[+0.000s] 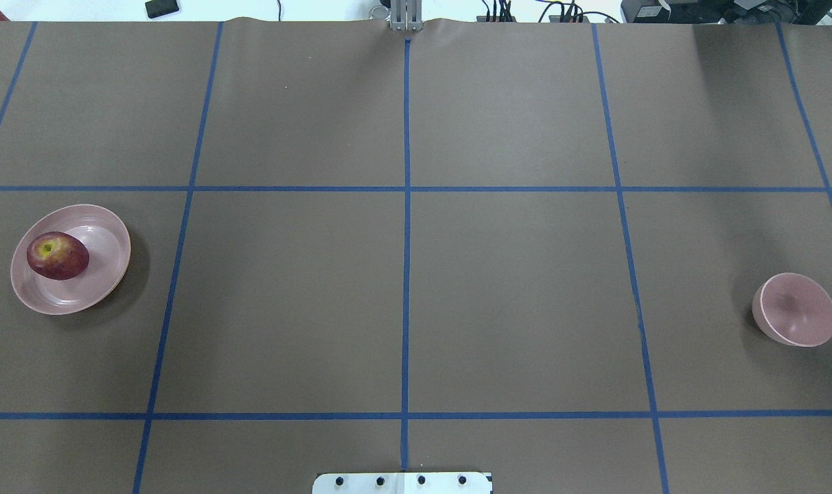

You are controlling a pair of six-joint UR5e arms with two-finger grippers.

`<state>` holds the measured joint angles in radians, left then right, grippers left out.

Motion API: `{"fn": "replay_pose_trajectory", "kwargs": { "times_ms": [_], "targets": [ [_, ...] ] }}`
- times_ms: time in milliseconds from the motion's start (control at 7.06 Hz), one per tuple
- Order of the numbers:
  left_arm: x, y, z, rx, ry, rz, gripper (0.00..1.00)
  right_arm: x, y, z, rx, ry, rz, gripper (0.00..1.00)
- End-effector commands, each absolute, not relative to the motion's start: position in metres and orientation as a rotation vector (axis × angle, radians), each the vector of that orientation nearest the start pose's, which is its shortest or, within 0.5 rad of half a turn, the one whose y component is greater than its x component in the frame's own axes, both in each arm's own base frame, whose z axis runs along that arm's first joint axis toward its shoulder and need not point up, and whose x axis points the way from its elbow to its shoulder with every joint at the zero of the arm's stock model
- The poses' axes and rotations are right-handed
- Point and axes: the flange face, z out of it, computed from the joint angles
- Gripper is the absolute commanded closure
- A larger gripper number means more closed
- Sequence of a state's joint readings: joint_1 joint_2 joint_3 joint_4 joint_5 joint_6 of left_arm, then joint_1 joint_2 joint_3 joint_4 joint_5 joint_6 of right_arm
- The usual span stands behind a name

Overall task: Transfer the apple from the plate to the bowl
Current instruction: 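Lower the right gripper onto the rim of the small pink bowl and grasp it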

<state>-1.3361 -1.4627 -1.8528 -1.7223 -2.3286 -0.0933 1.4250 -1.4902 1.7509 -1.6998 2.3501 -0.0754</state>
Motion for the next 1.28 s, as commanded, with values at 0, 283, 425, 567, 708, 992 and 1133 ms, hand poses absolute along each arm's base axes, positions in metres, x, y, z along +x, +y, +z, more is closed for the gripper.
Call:
{"fn": "replay_pose_trajectory", "kwargs": {
  "times_ms": [0,283,425,567,708,992,1133],
  "targets": [
    [0.043,-0.460,0.554,0.184,0.790,0.257,0.02,-0.025,-0.509,0.556,0.154,-0.808,-0.312,0.00],
    [0.044,-0.462,0.551,0.190,0.790,0.261,0.02,-0.045,-0.470,0.586,0.195,-0.845,-0.307,0.00],
    [0.044,-0.462,0.550,0.193,0.790,0.262,0.02,-0.067,-0.449,0.587,0.124,-0.911,-0.241,0.00],
    [0.044,-0.462,0.549,0.195,0.789,0.262,0.02,-0.085,-0.419,0.603,0.150,-0.923,-0.304,0.03],
    [0.044,-0.463,0.549,0.194,0.789,0.261,0.02,-0.091,-0.408,0.609,0.170,-0.932,-0.338,0.06],
    [0.044,-0.463,0.550,0.185,0.790,0.243,0.02,-0.112,-0.398,0.620,0.116,-0.906,-0.339,0.10],
    [0.045,-0.464,0.549,0.186,0.790,0.242,0.02,-0.137,-0.395,0.631,0.101,-0.845,-0.380,0.10]
  ]
}}
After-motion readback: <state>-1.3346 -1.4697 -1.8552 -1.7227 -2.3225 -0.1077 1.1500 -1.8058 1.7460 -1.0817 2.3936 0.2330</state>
